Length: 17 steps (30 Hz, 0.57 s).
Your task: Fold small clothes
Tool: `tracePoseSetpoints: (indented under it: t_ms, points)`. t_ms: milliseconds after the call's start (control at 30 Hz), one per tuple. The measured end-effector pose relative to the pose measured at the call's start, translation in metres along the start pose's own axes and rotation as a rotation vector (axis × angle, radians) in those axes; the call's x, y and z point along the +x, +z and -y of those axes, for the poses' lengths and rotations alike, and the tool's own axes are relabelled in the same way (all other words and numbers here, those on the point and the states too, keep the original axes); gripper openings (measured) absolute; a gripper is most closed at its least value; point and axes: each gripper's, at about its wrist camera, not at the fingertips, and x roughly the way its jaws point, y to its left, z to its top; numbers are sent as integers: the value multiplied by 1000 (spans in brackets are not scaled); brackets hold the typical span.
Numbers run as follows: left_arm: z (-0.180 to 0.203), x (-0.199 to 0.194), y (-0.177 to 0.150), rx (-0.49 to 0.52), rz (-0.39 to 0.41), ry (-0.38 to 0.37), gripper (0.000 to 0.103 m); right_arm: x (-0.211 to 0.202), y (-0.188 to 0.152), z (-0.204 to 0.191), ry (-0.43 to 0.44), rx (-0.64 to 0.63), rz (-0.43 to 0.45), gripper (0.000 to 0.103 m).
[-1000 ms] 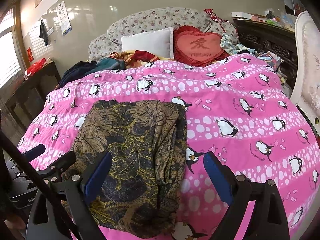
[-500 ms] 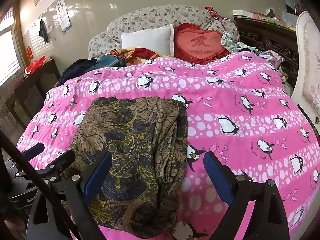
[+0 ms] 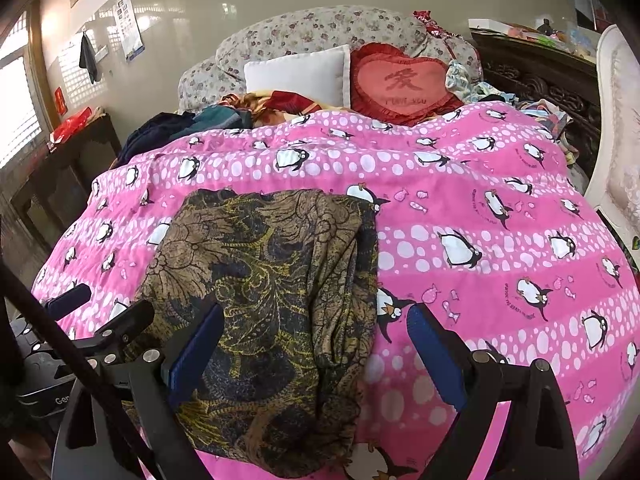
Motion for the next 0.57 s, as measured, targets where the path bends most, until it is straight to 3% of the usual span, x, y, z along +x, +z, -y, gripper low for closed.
tracePoseSetpoints:
  t_ms: [567]
  points:
    - [3,3,1,42,14,-16,103,8,1,5,18,3,-22,95]
